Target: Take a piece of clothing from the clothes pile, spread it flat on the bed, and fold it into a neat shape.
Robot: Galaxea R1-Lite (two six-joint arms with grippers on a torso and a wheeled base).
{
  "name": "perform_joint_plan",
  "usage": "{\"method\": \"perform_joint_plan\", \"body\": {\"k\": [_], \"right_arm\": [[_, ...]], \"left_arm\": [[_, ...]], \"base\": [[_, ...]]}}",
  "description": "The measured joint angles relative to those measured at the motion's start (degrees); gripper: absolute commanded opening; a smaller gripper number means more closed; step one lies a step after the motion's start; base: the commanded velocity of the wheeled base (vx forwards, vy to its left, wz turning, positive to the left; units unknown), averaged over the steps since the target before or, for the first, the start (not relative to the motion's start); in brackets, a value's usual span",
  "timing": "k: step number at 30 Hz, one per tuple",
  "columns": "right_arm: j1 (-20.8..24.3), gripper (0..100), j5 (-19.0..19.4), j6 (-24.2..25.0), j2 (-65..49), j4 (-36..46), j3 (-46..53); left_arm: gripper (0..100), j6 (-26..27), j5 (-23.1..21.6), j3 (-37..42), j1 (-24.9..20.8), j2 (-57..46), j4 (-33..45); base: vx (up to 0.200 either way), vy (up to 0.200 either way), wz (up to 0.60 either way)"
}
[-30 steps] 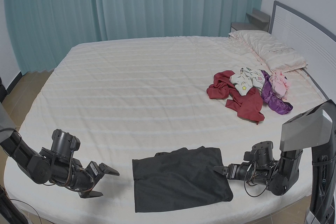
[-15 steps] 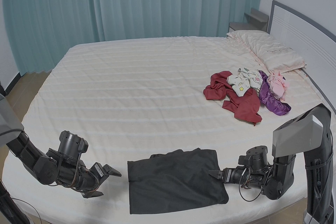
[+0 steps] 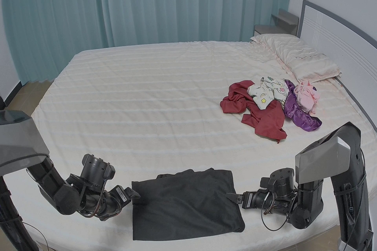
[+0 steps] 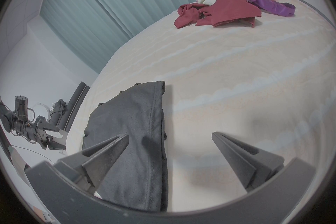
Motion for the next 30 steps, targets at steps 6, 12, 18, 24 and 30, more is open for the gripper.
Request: {"method": "perform_joint_plan", "body": {"k": [6,12,18,24,30], "right_arm": [[0.4,100,1.0,0.0,1.5,-1.0,-1.0],[0.5,100,3.9,-0.3,2.7,-1.4,-2.9],[0.7,100,6.1,-2.7,3.9,-0.6,-5.5],[1.3,100,7.1,-4.9,4.3,1.0,-7.0],[2.8,100,7.2,-5.4,4.1,3.8,-8.3]], "left_arm": [[100,8.4,3.7,1.3,-1.1,5.9,-11.8],[100,13.0,5.5,3.1,-1.8,11.3,-20.8],[100,16.2,5.9,4.4,-3.2,14.5,-22.9],[100,18.3,6.1,4.2,-4.2,16.4,-25.1],[100,18.1,6.7,3.1,-7.1,17.9,-27.1]], "base": [[0.000,0.000,0.00],[0.000,0.000,0.00],[0.000,0.000,0.00],[0.000,0.000,0.00],[0.000,0.000,0.00]]}}
